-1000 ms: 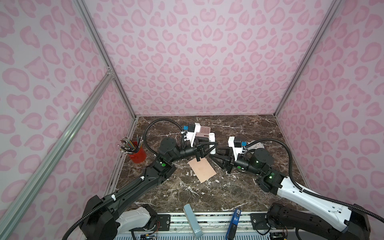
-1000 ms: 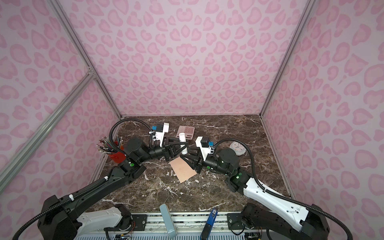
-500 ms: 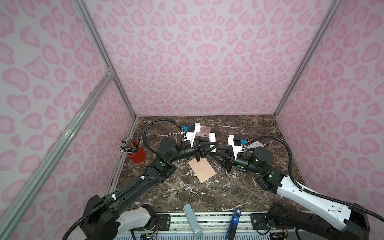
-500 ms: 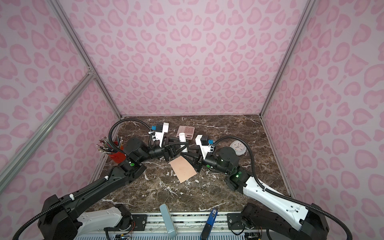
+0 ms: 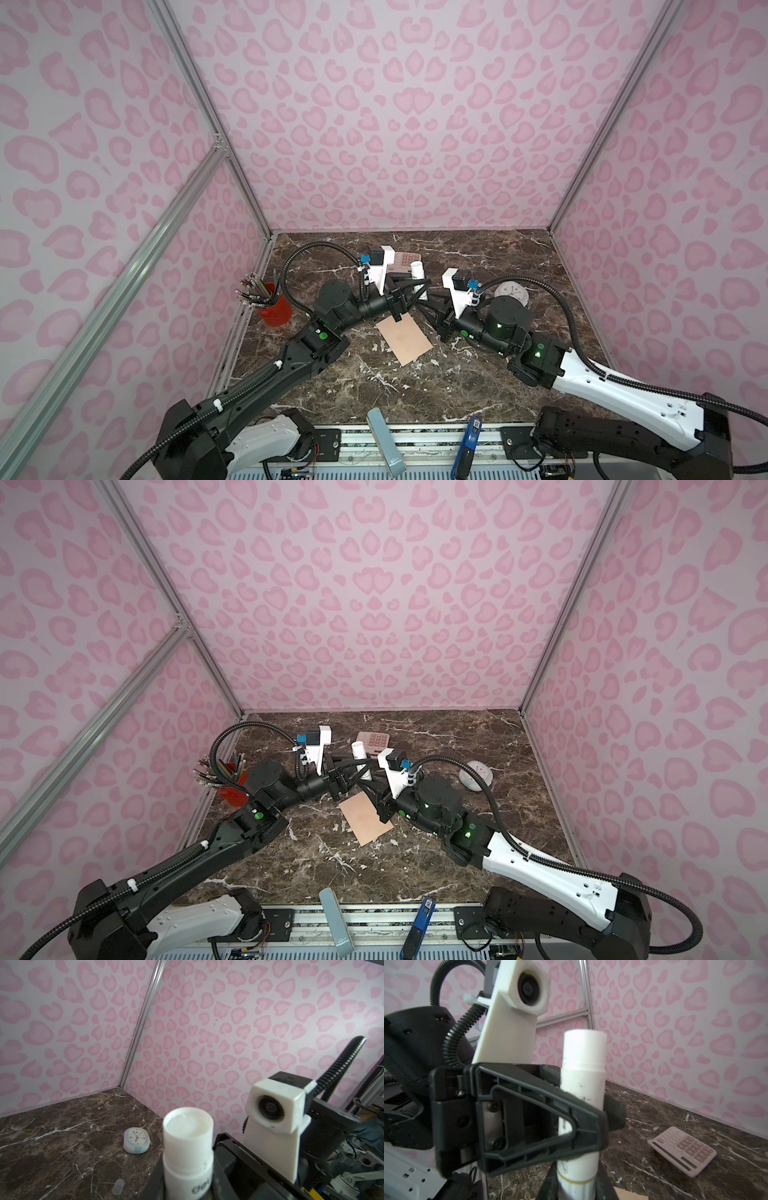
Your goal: Place the letter into the envelope and seal it
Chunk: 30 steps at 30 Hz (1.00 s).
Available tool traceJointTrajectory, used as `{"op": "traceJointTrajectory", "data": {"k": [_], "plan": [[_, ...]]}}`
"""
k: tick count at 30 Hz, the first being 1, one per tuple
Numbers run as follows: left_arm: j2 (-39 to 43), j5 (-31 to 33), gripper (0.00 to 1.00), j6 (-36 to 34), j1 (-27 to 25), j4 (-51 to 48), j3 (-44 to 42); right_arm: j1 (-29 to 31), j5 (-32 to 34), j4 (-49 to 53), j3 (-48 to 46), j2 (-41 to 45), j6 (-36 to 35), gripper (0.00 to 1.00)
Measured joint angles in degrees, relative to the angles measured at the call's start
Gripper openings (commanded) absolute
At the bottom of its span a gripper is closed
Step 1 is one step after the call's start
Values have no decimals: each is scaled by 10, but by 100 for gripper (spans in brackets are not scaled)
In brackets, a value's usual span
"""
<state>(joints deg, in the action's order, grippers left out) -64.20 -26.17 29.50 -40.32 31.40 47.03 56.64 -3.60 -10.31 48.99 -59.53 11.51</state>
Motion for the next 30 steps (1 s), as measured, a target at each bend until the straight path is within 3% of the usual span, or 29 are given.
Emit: {"op": "traceJointTrajectory", "data": {"k": [12,18,24,30], "plan": [[19,65,4,6,-2,1,-19,143,345,32,73,-86,-92,18],[28,75,4,10,-2,4,-27,193,480,30,104,-134,-123,18],[34,76,4,11,-2,4,-33,219,555,20,115,-160,-146,21],[37,90,4,7,-3,4,-34,224,555,18,112,-154,-163,33]]}}
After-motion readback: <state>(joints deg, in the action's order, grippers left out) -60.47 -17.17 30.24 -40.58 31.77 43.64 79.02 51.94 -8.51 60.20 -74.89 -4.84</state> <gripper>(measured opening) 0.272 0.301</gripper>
